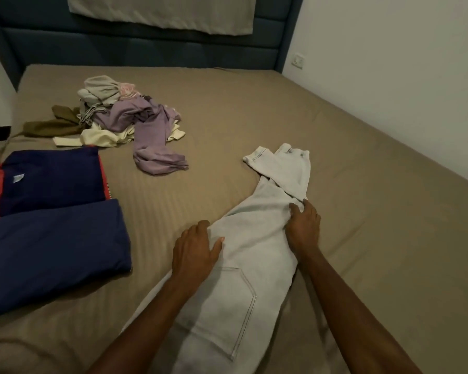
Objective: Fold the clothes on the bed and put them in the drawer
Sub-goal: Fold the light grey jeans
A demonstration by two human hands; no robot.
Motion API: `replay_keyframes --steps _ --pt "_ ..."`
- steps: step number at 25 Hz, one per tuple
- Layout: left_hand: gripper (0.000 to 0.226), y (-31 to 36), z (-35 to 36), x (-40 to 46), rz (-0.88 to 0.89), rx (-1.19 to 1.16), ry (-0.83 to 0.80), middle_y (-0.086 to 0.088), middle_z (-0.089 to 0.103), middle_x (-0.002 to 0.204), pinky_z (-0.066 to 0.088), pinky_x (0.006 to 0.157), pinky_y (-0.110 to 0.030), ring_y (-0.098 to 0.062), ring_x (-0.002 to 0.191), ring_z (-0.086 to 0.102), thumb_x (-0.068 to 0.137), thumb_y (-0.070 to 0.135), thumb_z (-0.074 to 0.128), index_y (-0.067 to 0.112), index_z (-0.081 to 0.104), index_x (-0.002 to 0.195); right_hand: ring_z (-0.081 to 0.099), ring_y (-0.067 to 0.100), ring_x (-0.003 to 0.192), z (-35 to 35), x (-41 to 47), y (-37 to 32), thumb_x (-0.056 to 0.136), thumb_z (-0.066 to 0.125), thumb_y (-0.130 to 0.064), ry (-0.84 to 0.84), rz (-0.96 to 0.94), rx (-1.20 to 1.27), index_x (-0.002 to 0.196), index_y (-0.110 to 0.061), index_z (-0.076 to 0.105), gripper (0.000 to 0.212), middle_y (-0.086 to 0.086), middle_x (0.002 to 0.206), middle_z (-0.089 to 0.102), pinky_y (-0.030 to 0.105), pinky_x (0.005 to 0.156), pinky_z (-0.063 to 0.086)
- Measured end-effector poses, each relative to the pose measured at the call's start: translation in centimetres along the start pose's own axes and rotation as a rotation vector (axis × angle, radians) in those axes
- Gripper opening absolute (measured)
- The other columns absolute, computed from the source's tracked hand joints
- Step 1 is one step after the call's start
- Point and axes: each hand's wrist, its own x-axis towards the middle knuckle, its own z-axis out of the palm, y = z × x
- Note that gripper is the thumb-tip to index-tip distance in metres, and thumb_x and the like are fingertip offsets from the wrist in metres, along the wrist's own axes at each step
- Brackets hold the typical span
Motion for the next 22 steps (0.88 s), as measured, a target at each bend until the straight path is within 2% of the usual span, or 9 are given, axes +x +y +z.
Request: replay_keyframes --steps 4,7,9,13,14,16,18,20,22 --pt "0.067 0.8 2.6 8.9 -0.074 -0.172 -0.228 -0.008 0.070 0.120 0.051 0.087 -0.032 -0.025 0.109 0.067 0.090 0.053 0.070 0.013 0.052 0.141 0.052 0.044 0.128 2.4 9.2 0.1 0.094 0.058 -0.013 -0.056 -0.109 -0.068 0.137 -0.015 0.062 0.043 0.024 0.149 0.048 0.050 0.103 0.042" --pt "0.050 2.8 5.2 13.4 -0.100 -0.305 -0.248 -0.002 0.074 0.107 0.052 0.081 -0.029 -0.019 0.097 0.069 0.088 0.052 0.073 0.015 0.067 0.121 0.064 0.040 0.104 3.8 14.2 -0.8 0.085 0.064 -0.018 -0.170 -0.191 -0.077 0.147 -0.017 0.048 0.064 0.015 0.145 0.051 0.045 0.079 0.054" --pt "0.038 4.1 6.7 15.7 -0.071 -0.338 -0.292 0.001 0.075 0.092 0.053 0.075 -0.029 -0.016 0.088 0.071 0.090 0.052 0.071 0.017 0.076 0.102 0.064 0.037 0.087 4.5 16.5 -1.1 0.078 0.066 -0.016 -0.162 -0.265 -0.142 0.148 -0.014 0.041 0.073 0.013 0.129 0.056 0.042 0.064 0.053" --pt "0.037 6.2 10.0 19.5 -0.009 -0.206 -0.318 0.005 0.067 0.080 0.045 0.065 -0.029 -0.013 0.079 0.064 0.083 0.055 0.075 0.019 0.074 0.091 0.062 0.032 0.082 6.5 20.9 -1.3 0.084 0.066 -0.024 -0.070 -0.243 -0.144 0.140 -0.013 0.046 0.061 0.009 0.105 0.060 0.042 0.062 0.053" --pt "0.035 6.8 10.7 20.5 -0.014 -0.250 -0.329 0.006 0.067 0.079 0.045 0.065 -0.028 -0.011 0.076 0.063 0.082 0.053 0.077 0.019 0.074 0.089 0.063 0.029 0.083 6.6 22.0 -1.4 0.087 0.064 -0.028 -0.029 -0.215 -0.046 0.136 -0.015 0.052 0.052 0.006 0.103 0.063 0.041 0.066 0.052" --pt "0.020 7.0 11.9 22.5 -0.149 -0.608 -0.418 0.004 0.069 0.075 0.047 0.062 -0.022 -0.010 0.069 0.063 0.088 0.036 0.078 0.017 0.073 0.084 0.067 0.018 0.088 6.2 24.3 -1.5 0.094 0.061 -0.023 0.041 -0.050 0.475 0.122 -0.015 0.068 0.031 -0.002 0.101 0.071 0.035 0.076 0.053" --pt "0.011 6.5 12.7 23.5 -0.498 -1.131 -0.512 -0.007 0.072 0.083 0.054 0.064 -0.024 -0.016 0.072 0.067 0.096 0.016 0.069 0.009 0.070 0.088 0.070 0.010 0.085 5.5 26.7 -0.1 0.095 0.065 -0.010 0.113 0.245 1.062 0.103 -0.010 0.077 0.015 0.001 0.096 0.076 0.028 0.079 0.056" --pt "0.011 5.1 13.5 23.5 -0.660 -1.333 -0.515 -0.016 0.073 0.090 0.057 0.063 -0.028 -0.020 0.071 0.070 0.099 0.011 0.064 0.002 0.066 0.093 0.065 0.012 0.072 6.9 28.9 3.4 0.091 0.074 -0.011 0.096 0.551 1.240 0.084 -0.005 0.073 0.009 0.004 0.081 0.071 0.031 0.068 0.054" --pt "0.014 4.5 14.2 23.6 -0.625 -1.305 -0.564 -0.014 0.070 0.076 0.051 0.052 -0.024 -0.016 0.057 0.063 0.094 0.012 0.071 -0.001 0.066 0.093 0.058 0.019 0.071 9.0 30.0 6.2 0.072 0.087 -0.028 0.006 0.738 1.170 0.075 -0.005 0.067 0.031 0.005 0.074 0.064 0.033 0.061 0.048"
